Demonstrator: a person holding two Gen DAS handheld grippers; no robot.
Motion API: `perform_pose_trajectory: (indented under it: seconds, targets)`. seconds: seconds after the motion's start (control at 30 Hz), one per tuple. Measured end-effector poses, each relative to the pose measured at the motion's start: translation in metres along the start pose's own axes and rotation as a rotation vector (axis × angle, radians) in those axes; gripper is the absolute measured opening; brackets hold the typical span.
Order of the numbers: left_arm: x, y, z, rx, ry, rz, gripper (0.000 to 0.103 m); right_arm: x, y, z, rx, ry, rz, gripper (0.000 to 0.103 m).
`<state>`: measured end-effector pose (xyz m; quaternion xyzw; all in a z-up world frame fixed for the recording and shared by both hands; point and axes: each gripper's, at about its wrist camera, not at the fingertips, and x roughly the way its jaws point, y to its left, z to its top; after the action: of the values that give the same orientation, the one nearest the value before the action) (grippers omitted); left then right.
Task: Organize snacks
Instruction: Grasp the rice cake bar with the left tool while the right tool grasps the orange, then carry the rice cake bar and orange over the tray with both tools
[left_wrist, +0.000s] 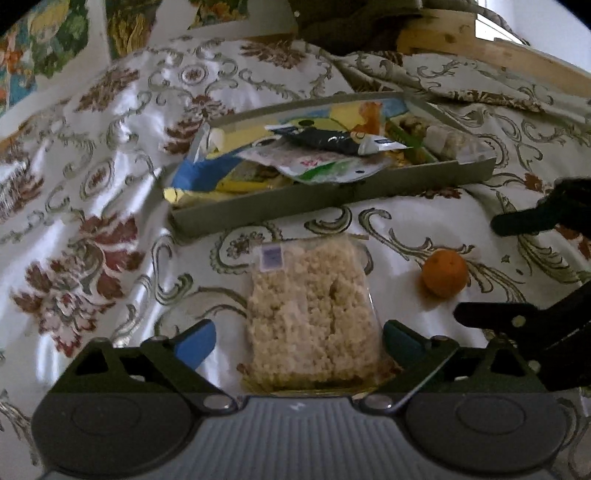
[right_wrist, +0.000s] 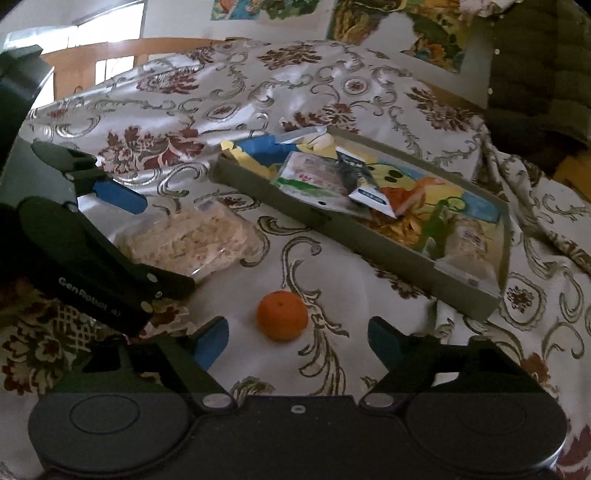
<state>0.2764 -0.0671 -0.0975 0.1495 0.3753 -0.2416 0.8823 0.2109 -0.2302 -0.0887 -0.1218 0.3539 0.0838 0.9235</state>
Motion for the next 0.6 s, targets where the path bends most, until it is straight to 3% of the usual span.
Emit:
perform_pose_trajectory:
  seconds: [0.17, 0.4, 0.6]
  targets:
    - [0.0, 0.0, -0.003, -0.005, 0.014, -0.054, 0.081, 0.01, 0.0, -0.001, -0.008, 0.011, 0.011, 0.06]
    - [-0.003, -0.003, -0.002, -0.008, 0.013, -0.038, 0.077, 0.019, 0.002, -0.001, -0.01, 0.01, 0.05, 0.036]
    - [-0.009, -0.005, -0.004, -0.04, -0.003, -0.007, 0.077, 0.018, 0.004, -0.001, -0.014, -0.001, 0.041, 0.036]
